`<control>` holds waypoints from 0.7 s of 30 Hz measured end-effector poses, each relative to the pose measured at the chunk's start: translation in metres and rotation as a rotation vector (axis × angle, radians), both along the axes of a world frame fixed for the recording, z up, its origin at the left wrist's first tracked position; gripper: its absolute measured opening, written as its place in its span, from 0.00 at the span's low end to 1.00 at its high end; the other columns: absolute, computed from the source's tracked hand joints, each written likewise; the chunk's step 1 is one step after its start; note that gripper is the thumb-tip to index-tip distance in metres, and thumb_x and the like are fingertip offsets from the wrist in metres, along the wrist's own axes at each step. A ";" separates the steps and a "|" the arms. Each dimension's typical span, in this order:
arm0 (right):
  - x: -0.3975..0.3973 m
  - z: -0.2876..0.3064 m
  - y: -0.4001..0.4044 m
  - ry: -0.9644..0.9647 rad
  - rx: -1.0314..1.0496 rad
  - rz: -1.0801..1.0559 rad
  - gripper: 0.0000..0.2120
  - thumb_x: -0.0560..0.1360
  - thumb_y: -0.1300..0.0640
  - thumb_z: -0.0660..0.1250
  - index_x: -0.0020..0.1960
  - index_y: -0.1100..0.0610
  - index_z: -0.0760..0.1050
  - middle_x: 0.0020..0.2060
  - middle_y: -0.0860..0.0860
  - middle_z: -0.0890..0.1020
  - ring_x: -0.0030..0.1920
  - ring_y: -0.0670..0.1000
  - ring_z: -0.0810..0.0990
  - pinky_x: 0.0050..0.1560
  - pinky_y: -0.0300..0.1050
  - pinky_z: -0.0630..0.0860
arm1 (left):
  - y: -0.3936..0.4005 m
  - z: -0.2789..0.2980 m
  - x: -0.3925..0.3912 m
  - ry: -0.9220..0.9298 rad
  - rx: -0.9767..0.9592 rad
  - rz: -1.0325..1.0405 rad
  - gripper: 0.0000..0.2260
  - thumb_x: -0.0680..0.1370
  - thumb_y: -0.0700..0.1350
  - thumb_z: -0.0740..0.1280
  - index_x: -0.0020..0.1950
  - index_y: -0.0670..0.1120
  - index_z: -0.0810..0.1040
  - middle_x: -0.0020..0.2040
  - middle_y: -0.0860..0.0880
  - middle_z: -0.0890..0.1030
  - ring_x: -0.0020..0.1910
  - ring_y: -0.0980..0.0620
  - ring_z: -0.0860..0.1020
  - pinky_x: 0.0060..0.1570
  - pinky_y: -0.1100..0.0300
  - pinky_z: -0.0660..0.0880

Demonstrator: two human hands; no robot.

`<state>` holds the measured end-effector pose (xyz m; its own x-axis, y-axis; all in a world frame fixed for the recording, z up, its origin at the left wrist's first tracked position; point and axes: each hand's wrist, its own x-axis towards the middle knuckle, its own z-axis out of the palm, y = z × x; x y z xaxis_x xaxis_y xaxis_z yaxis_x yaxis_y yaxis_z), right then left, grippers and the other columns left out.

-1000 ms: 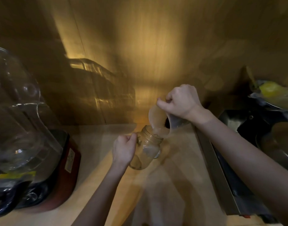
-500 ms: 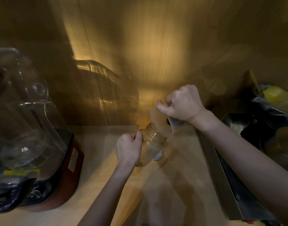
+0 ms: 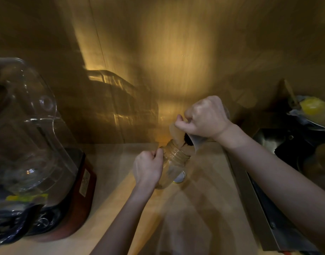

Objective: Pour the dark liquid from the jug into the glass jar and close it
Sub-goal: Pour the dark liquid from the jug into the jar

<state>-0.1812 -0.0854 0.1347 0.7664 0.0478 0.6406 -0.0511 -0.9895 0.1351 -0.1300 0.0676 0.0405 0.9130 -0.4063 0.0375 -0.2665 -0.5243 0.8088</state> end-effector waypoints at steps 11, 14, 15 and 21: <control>0.004 0.005 0.000 0.053 -0.054 0.026 0.23 0.68 0.54 0.62 0.16 0.59 0.70 0.11 0.52 0.70 0.14 0.51 0.68 0.21 0.36 0.61 | -0.006 -0.002 0.005 0.054 -0.046 0.008 0.22 0.74 0.47 0.60 0.19 0.44 0.63 0.20 0.42 0.65 0.30 0.35 0.69 0.31 0.55 0.63; 0.004 0.007 -0.001 0.048 -0.077 0.041 0.23 0.68 0.54 0.61 0.16 0.59 0.69 0.11 0.51 0.69 0.14 0.51 0.66 0.22 0.35 0.58 | -0.007 -0.001 0.005 0.056 -0.083 0.023 0.22 0.74 0.47 0.60 0.21 0.39 0.66 0.27 0.32 0.72 0.34 0.32 0.73 0.32 0.51 0.67; 0.004 0.007 0.000 0.052 -0.089 0.050 0.23 0.68 0.55 0.62 0.16 0.59 0.69 0.11 0.51 0.69 0.14 0.51 0.66 0.22 0.35 0.58 | -0.008 0.000 0.004 0.052 -0.088 0.025 0.21 0.74 0.47 0.60 0.24 0.37 0.68 0.30 0.30 0.74 0.35 0.32 0.73 0.33 0.50 0.69; 0.002 0.007 0.003 0.056 -0.115 0.076 0.20 0.65 0.57 0.68 0.16 0.60 0.70 0.11 0.52 0.69 0.14 0.51 0.67 0.19 0.36 0.63 | -0.007 0.000 0.004 0.043 -0.081 0.004 0.22 0.74 0.47 0.60 0.20 0.45 0.64 0.21 0.47 0.64 0.28 0.39 0.67 0.32 0.55 0.64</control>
<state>-0.1789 -0.0828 0.1419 0.7922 0.1780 0.5838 0.0344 -0.9680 0.2485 -0.1263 0.0610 0.0409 0.9159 -0.4002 0.0309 -0.2290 -0.4579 0.8590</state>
